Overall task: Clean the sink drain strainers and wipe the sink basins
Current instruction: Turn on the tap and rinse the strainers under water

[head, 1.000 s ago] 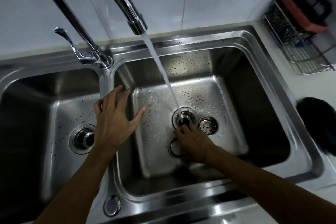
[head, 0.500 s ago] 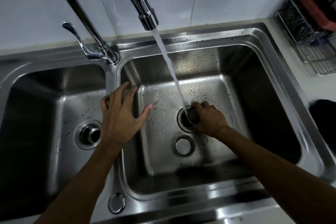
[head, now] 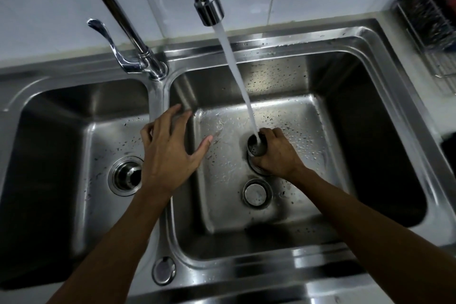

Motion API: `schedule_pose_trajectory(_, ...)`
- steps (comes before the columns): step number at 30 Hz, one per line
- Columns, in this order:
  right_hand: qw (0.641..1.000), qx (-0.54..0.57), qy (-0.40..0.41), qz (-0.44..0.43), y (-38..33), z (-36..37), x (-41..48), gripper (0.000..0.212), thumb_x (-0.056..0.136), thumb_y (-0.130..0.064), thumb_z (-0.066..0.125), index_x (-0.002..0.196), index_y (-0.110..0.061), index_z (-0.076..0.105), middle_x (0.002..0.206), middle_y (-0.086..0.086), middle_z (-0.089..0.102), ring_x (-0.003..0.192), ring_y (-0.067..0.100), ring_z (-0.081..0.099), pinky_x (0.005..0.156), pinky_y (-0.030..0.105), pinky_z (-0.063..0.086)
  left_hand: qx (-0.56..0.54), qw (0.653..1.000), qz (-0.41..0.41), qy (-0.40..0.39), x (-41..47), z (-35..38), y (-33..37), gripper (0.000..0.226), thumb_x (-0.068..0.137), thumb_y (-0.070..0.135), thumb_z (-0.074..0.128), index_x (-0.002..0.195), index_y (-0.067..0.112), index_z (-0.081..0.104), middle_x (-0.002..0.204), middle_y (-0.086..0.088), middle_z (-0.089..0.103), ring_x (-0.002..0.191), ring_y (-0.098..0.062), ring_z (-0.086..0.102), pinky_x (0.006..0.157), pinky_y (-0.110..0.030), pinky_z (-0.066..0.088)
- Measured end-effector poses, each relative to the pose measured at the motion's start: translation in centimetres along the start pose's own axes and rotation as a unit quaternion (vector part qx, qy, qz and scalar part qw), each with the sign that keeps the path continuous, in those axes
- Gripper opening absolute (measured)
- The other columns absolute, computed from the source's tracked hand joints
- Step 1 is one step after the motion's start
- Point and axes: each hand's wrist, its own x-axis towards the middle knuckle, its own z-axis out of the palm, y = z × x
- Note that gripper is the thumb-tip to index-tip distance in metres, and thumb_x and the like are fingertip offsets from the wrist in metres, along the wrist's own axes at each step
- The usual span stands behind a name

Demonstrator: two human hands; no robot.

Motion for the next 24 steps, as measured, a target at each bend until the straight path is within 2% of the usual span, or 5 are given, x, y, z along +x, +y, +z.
schedule_pose_trajectory(4, 0.95, 0.26, -0.021, 0.17, -0.4, -0.3, 0.1, 0.048, 0.076, -0.04, 0.082, 0.116, -0.021, 0.066, 0.109, 0.0, 0.069, 0.096, 0.016, 0.066, 0.079, 0.029, 0.056, 0.006, 1.0, 0.002, 0.008, 0.1, 0.2, -0.1, 0.078, 0.087, 0.076, 0.049, 0.147, 0.026, 0.044, 0.154, -0.006, 0.04, 0.141, -0.025, 0.041, 0.114, -0.047, 0.026)
schedule_pose_trajectory(10, 0.564, 0.707, -0.115, 0.411, -0.5, -1.3, 0.2, 0.052, 0.089, -0.047, 0.063, 0.116, -0.002, 0.064, 0.099, 0.019, 0.065, 0.072, 0.024, 0.063, 0.056, 0.027, 0.056, 0.006, 1.0, 0.004, 0.024, 0.1, 0.4, -0.2, 0.08, 0.087, 0.076, 0.051, 0.148, 0.025, 0.041, 0.152, -0.005, 0.043, 0.139, -0.023, 0.043, 0.112, -0.048, 0.03)
schedule_pose_trajectory(13, 0.481, 0.76, -0.127, 0.417, -0.3, -0.7, 0.3, 0.062, 0.089, -0.048, 0.064, 0.129, -0.002, 0.061, 0.103, 0.019, 0.062, 0.077, 0.024, 0.062, 0.055, 0.03, 0.059, 0.003, 1.0, 0.001, 0.017, 0.1, 0.4, -0.1, 0.08, 0.087, 0.076, 0.052, 0.148, 0.025, 0.041, 0.152, -0.006, 0.042, 0.14, -0.024, 0.043, 0.113, -0.049, 0.029)
schedule_pose_trajectory(20, 0.503, 0.758, -0.134, 0.393, 0.1, -1.0, -0.2, 0.054, 0.087, -0.039, 0.069, 0.123, 0.001, 0.061, 0.105, 0.025, 0.067, 0.083, 0.031, 0.07, 0.066, 0.036, 0.063, 0.0, 1.0, 0.004, 0.011, 0.1, 0.3, -0.2, 0.082, 0.087, 0.075, 0.052, 0.148, 0.022, 0.041, 0.153, -0.009, 0.041, 0.14, -0.027, 0.042, 0.113, -0.05, 0.027)
schedule_pose_trajectory(24, 0.823, 0.476, -0.073, 0.3, 1.2, -2.4, -1.3, 0.044, 0.074, -0.034, 0.085, 0.108, -0.012, 0.068, 0.116, 0.017, 0.072, 0.09, 0.026, 0.076, 0.076, 0.04, 0.064, 0.004, 1.0, 0.005, 0.011, 0.1, 0.4, -0.2, 0.081, 0.087, 0.075, 0.051, 0.149, 0.023, 0.04, 0.154, -0.008, 0.04, 0.14, -0.027, 0.042, 0.113, -0.048, 0.026)
